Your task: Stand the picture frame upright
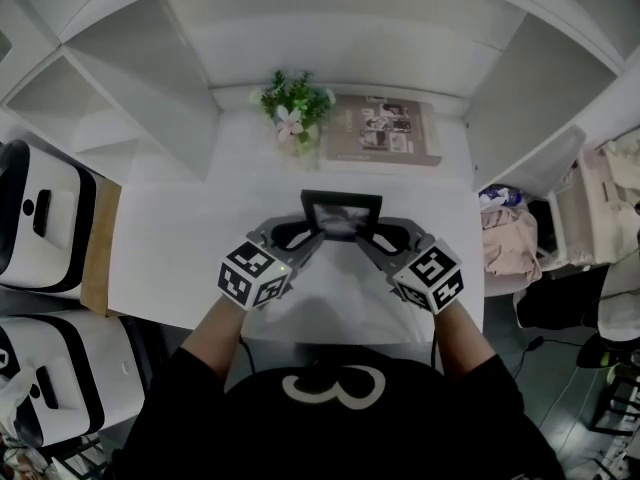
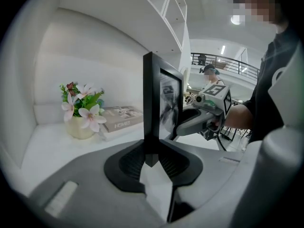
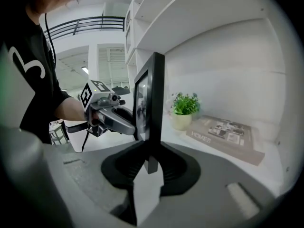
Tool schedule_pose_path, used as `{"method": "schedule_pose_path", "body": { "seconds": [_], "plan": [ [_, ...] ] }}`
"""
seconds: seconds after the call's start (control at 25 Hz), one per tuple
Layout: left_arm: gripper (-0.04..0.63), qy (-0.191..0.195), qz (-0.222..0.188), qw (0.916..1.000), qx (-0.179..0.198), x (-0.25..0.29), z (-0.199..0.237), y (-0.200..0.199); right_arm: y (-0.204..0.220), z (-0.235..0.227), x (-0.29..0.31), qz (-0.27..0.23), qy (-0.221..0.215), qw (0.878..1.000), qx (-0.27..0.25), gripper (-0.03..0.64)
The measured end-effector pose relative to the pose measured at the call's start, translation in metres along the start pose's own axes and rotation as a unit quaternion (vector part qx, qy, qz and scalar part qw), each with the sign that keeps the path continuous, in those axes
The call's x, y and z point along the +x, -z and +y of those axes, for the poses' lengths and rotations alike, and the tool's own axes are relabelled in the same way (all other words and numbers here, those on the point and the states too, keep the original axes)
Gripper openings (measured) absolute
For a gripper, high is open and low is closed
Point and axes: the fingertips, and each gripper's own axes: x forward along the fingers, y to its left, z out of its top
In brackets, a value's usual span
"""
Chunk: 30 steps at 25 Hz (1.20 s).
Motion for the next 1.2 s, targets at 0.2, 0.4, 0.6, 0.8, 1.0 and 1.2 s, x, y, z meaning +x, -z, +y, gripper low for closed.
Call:
{"method": "schedule_pose_path", "body": {
  "seconds": [0.2, 0.4, 0.6, 0.8, 1.0, 1.2],
  "plan": [
    [0.091, -0.022, 0.016, 0.9991, 0.033, 0.016, 0.015, 0.007, 0.015, -0.019, 0.017, 0.015, 0.013, 1.000, -0.008, 0.097],
    [0.091, -0.041, 0.035, 0.9975, 0.047, 0.029, 0.027, 0.020, 0.029, -0.030, 0.030, 0.036, 0.021, 0.999, -0.016, 0.100],
    [0.092, -0.056, 0.043, 0.9955, 0.064, 0.038, 0.034, 0.027, 0.039, -0.039, 0.040, 0.059, 0.032, 0.997, -0.038, 0.104],
    [0.092, -0.069, 0.063, 0.9922, 0.081, 0.045, 0.039, 0.041, 0.048, -0.042, 0.049, 0.080, 0.042, 0.994, -0.067, 0.104],
    [0.092, -0.076, 0.089, 0.9894, 0.086, 0.052, 0.043, 0.057, 0.059, -0.044, 0.056, 0.100, 0.046, 0.991, -0.082, 0.104],
    [0.091, -0.078, 0.090, 0.9898, 0.078, 0.055, 0.047, 0.061, 0.067, -0.046, 0.061, 0.107, 0.047, 0.991, -0.065, 0.106]
  ]
}}
